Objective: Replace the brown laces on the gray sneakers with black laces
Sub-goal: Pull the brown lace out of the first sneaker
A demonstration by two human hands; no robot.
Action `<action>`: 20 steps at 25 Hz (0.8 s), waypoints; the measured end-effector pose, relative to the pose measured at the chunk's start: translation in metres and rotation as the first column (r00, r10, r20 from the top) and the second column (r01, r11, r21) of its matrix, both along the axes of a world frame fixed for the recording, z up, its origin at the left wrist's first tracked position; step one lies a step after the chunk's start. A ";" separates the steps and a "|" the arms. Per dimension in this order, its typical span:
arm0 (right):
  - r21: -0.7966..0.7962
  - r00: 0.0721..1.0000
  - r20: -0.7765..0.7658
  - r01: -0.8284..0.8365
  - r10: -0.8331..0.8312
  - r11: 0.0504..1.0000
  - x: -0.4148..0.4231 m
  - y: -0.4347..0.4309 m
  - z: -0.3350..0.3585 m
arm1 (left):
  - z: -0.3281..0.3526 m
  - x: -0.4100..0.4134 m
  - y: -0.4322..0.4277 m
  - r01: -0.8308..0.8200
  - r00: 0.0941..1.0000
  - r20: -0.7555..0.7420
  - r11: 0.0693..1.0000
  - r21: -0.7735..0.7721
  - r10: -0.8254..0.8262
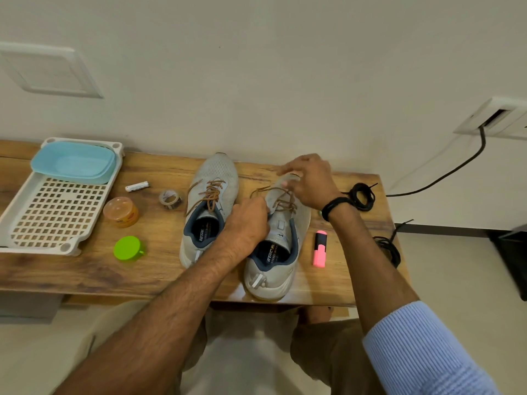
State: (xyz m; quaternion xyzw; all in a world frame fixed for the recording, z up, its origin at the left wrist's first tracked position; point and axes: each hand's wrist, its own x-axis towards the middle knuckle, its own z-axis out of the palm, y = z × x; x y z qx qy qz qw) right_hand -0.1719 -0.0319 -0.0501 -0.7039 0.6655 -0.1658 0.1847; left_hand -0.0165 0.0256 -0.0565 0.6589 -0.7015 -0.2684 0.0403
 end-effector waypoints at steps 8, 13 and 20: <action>0.002 0.967 -0.252 0.046 -0.044 0.999 0.014 0.009 -0.004 | 0.001 0.000 0.000 0.012 1.000 0.020 1.000 0.000 -0.012; -0.124 0.952 0.011 0.304 -0.305 0.945 0.020 0.008 -0.013 | -0.002 0.002 -0.003 0.006 1.000 -0.017 1.000 0.010 -0.006; -0.149 0.822 0.363 0.516 -0.439 0.843 -0.014 0.004 0.015 | -0.007 0.008 -0.001 -0.002 0.996 -0.090 0.998 0.065 0.008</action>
